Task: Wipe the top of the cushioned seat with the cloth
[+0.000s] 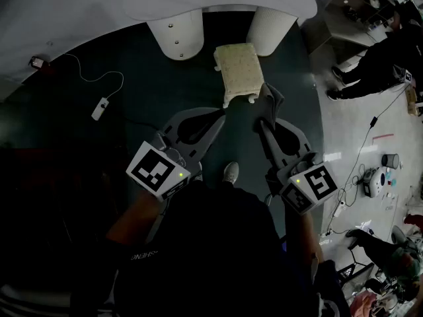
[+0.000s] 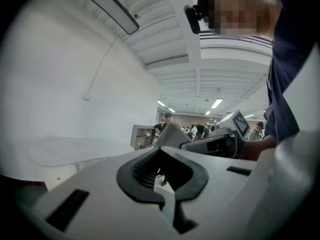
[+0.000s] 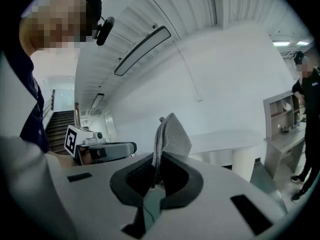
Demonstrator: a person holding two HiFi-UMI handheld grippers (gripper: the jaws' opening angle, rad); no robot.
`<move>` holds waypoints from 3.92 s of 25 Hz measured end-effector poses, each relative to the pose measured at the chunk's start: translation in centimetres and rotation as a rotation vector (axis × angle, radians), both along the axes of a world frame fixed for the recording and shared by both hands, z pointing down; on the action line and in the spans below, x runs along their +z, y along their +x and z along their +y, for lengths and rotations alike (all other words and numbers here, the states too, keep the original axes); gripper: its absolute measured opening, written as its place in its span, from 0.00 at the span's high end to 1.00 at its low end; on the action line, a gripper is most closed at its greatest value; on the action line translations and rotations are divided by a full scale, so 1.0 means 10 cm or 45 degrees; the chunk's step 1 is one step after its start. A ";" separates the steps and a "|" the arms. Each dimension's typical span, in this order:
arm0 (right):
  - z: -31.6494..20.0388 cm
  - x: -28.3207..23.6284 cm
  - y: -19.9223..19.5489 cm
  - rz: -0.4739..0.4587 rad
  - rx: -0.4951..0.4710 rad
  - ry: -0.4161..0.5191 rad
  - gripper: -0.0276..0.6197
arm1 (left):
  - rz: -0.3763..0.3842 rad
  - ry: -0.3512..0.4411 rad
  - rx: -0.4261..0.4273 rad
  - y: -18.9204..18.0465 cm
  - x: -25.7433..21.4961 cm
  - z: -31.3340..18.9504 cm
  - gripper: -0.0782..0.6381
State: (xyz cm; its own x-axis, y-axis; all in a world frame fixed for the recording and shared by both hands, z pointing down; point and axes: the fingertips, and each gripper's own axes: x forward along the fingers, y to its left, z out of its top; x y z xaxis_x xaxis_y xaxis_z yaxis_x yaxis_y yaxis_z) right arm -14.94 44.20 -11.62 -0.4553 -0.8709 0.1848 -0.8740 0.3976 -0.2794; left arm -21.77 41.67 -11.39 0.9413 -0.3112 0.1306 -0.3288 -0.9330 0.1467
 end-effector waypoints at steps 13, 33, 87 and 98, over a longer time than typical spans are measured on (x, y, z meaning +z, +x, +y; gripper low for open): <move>0.10 0.30 0.19 -0.003 0.012 -0.027 0.91 | -0.017 -0.019 -0.038 0.06 0.25 0.08 0.88; 0.50 0.09 1.04 -0.031 -0.053 0.027 0.91 | -0.020 0.040 -0.153 0.68 -0.04 0.47 0.88; -3.63 1.00 0.97 0.050 0.003 -0.267 0.91 | -0.051 -0.198 -0.088 0.61 0.96 -3.84 0.88; -4.15 1.49 1.04 0.125 -0.101 -0.346 0.91 | -0.086 -0.293 -0.164 0.71 1.48 -4.26 0.88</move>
State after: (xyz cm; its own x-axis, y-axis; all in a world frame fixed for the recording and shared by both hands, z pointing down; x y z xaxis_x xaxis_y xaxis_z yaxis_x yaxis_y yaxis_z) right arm -4.52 2.69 3.32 -0.4884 -0.7458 0.4531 -0.8713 0.3880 -0.3005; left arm -14.63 -0.94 3.39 0.8825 -0.3828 0.2732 -0.4591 -0.8273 0.3238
